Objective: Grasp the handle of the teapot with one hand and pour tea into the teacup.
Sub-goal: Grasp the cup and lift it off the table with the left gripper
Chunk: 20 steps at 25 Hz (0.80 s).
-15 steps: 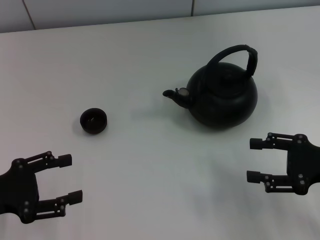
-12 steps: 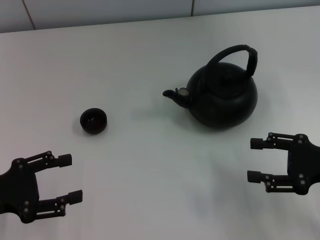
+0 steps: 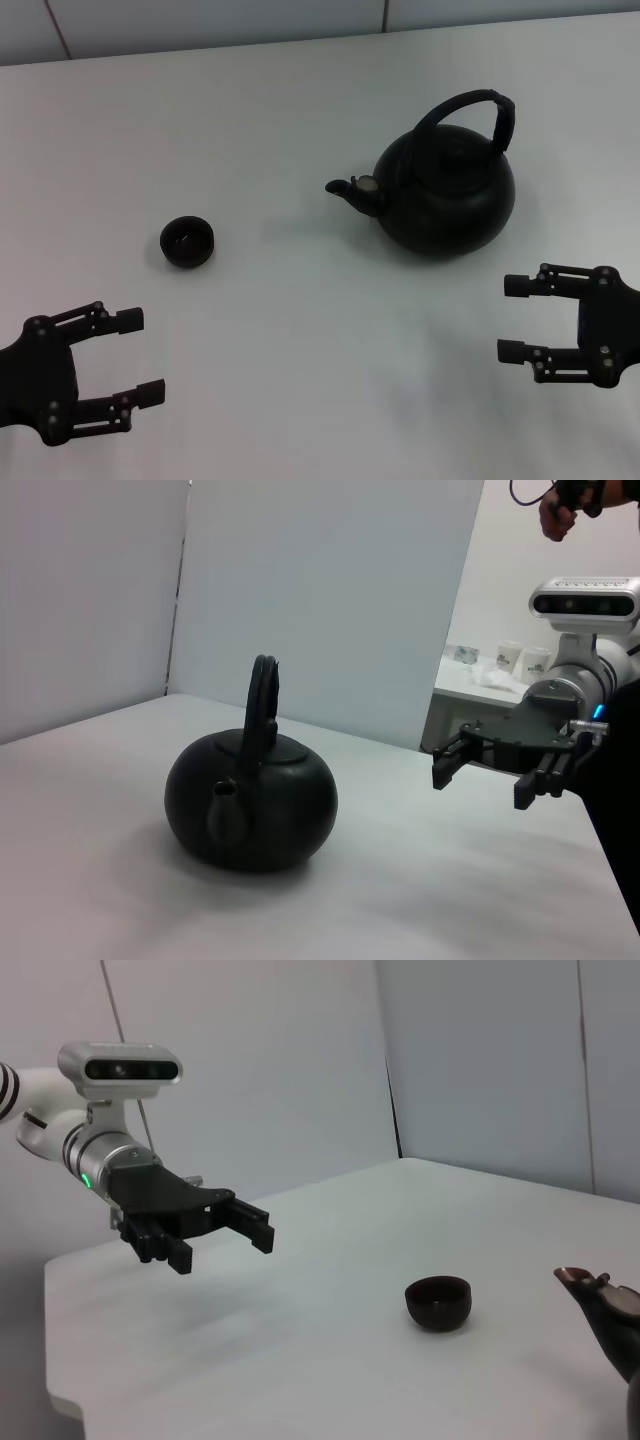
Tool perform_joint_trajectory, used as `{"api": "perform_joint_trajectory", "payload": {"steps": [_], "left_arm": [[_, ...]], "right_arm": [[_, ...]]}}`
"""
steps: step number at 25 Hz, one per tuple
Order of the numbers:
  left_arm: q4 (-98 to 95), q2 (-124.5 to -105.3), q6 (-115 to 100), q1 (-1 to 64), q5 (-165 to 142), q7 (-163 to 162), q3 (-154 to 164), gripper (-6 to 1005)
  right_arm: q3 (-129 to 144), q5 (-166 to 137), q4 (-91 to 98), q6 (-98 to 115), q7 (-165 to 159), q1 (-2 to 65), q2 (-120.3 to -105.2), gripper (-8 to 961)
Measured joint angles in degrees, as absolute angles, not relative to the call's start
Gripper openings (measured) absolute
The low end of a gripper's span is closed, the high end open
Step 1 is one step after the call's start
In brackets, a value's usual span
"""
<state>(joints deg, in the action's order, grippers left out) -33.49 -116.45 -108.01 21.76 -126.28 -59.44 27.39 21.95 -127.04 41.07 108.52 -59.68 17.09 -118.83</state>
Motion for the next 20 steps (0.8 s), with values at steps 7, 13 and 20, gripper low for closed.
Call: {"api": "perform_joint_trajectory", "payload": {"steps": [7, 13, 20], "left_arm": [[-33.5, -116.56, -108.0, 21.8, -126.3, -59.4, 27.4, 801], [-33.5, -117.16, -107.5, 21.8, -126.3, -59.4, 27.2, 795], [-30.4, -118.5, -100.2, 21.7, -120.6, -57.8, 19.5, 788]], "right_arm": [[22.1, -127.1, 41.1, 108.5, -59.7, 17.2, -118.82, 751], [22.0, -127.0, 41.0, 108.4, -59.6, 17.2, -118.82, 750], [21.8, -126.9, 40.8, 108.4, -59.6, 17.2, -118.86, 750]]}}
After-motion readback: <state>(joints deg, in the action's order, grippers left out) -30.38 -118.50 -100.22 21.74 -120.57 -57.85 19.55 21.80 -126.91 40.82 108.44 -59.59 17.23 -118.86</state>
